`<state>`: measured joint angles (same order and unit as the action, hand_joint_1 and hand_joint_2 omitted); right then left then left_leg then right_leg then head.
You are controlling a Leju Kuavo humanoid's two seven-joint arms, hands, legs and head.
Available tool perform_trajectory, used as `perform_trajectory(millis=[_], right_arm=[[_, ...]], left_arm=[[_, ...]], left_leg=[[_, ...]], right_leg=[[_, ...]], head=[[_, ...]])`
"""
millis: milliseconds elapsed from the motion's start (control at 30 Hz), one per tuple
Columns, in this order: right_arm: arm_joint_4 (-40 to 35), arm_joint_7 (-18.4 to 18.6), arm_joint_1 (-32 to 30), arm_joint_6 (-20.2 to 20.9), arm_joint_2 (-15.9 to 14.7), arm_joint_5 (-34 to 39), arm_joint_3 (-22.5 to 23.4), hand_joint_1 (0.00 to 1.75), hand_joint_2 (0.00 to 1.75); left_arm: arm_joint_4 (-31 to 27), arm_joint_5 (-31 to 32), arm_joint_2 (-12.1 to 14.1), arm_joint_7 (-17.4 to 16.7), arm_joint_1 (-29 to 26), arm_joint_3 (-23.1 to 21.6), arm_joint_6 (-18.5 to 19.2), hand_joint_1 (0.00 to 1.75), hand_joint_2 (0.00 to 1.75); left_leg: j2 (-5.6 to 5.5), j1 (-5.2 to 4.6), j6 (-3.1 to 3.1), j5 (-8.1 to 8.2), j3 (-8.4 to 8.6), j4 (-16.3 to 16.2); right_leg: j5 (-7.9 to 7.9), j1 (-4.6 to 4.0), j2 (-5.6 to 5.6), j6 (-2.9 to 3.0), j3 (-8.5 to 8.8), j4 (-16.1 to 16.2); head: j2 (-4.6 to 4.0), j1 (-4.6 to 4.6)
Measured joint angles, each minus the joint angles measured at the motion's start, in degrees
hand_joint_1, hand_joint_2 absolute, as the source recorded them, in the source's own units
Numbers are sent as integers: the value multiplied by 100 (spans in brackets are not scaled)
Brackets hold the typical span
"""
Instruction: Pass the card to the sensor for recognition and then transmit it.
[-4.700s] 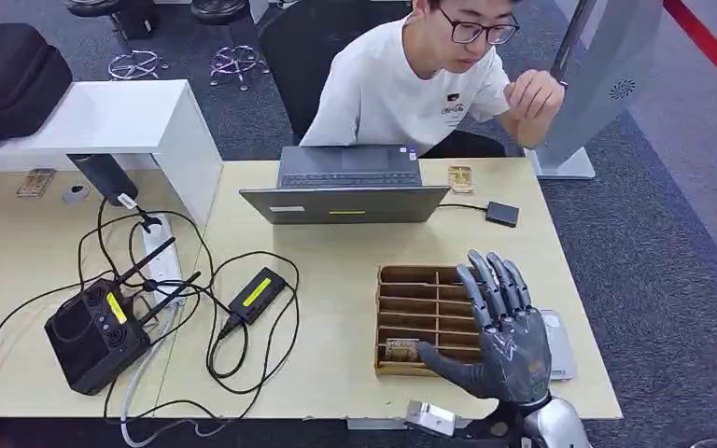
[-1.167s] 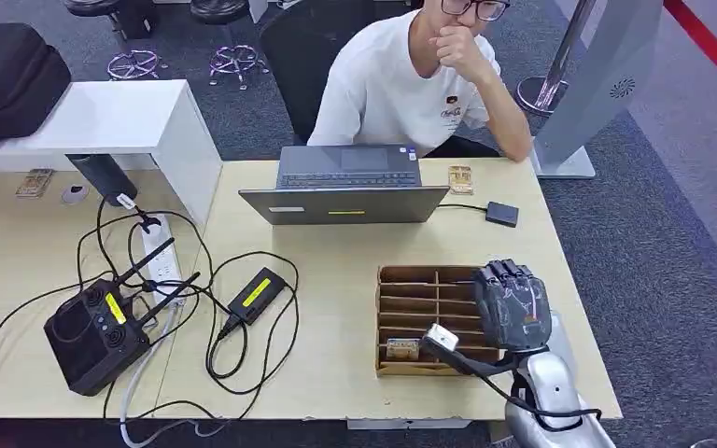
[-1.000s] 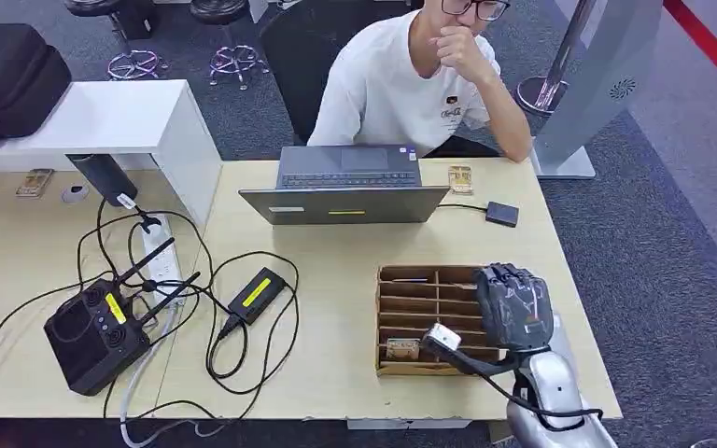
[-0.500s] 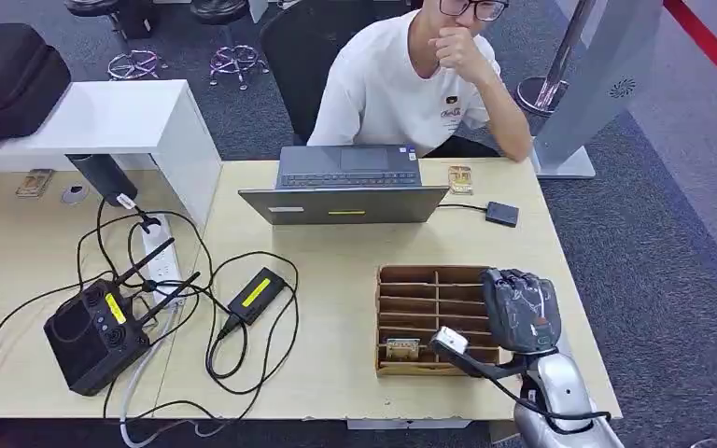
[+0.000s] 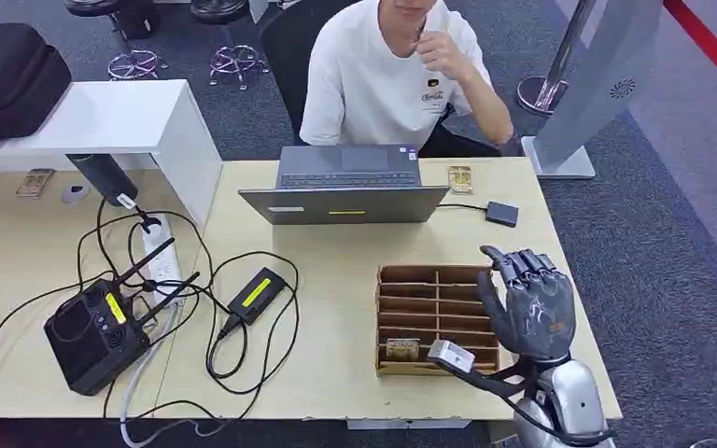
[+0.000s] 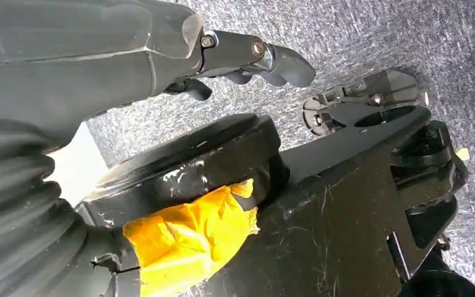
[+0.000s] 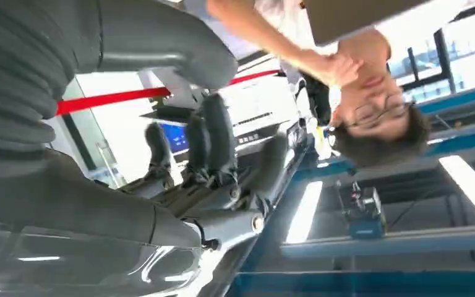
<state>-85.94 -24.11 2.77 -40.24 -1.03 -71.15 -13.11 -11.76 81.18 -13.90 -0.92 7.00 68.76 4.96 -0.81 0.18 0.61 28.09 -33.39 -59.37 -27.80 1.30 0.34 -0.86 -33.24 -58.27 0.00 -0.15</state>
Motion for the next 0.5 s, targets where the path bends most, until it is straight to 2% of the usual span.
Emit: perform_trajectory(millis=[500], right_arm=[[219, 415, 31, 2, 57, -188, 15, 0, 175]], left_arm=[[0, 46, 0, 0, 7, 0, 2, 0, 175]], left_leg=[[0, 0, 0, 0, -1, -1]], right_leg=[[1, 0, 0, -1, 1, 0]], head=[[0, 0]])
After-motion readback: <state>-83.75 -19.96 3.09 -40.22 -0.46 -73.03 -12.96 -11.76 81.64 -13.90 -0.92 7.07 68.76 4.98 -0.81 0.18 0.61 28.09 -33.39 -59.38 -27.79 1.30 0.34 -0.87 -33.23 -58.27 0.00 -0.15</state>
